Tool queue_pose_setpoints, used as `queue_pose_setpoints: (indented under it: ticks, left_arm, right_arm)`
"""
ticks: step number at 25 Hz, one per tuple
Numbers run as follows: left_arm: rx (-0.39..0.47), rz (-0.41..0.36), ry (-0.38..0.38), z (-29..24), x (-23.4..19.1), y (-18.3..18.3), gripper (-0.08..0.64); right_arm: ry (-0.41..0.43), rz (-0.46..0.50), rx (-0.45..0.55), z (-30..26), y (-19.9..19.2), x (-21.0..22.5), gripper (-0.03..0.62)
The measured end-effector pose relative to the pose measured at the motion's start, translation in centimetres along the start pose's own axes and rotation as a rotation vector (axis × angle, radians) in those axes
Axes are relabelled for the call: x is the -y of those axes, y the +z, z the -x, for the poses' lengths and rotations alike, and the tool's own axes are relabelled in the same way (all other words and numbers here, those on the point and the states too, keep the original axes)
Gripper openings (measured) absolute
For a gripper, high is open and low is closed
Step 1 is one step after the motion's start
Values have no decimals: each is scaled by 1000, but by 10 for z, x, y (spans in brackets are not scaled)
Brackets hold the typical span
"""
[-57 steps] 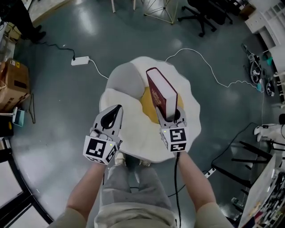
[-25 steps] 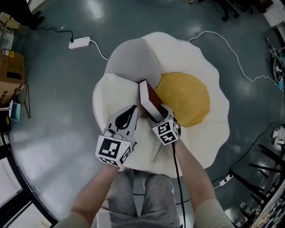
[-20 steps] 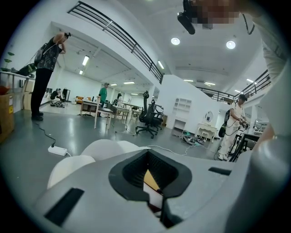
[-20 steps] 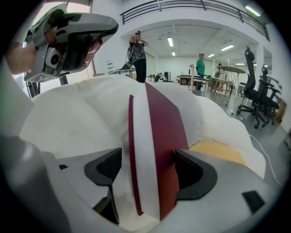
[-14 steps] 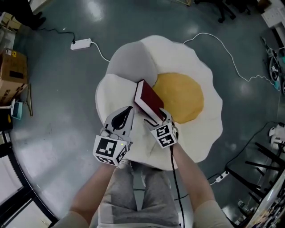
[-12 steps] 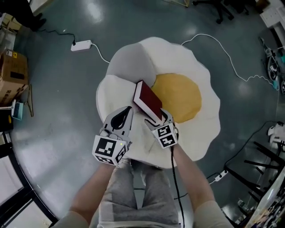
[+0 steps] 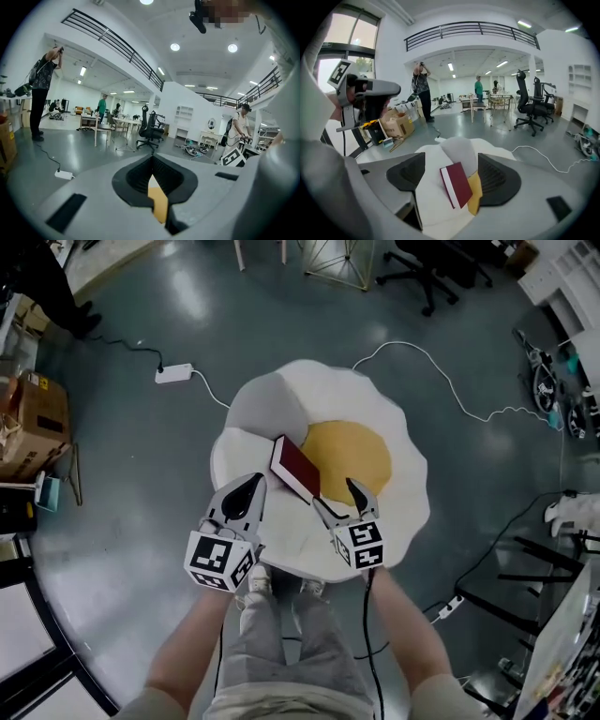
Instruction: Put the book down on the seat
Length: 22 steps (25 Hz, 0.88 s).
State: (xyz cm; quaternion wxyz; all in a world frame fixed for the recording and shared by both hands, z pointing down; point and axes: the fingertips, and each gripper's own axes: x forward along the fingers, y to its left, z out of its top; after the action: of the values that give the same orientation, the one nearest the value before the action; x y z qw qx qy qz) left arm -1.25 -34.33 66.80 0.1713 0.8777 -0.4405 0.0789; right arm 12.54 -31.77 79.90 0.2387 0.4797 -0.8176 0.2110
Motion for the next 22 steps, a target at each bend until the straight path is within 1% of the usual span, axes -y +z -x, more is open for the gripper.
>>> queue_pose_setpoints:
  ticks: [3,6,9,13,15,18,22]
  left_arm:
    - [29,-6,1,18,15,46,3]
    - [59,-26,-14,36,34,89,3]
    - [85,-61,-36,57,53,127,3]
    - [133,-80,-62,84,74,176,3]
    - [153,-92,-72,96,84,196,3]
    - [182,-102,-84,115,97,224,3]
    - [227,-126,-102,146,111,262,3]
  right_arm:
    - [-10,-5,58,42,50,-6,347]
    - [-23,7,113,82,100,-11,347]
    - [-37,26,175,121,147,-20,347]
    - [-54,31,267,172,206,-30,347]
    - [-74,49,305,196,231,-34,342]
    - [-117,77,362,231,267,-41,291]
    - [-131,80,449,280,308,-58,264]
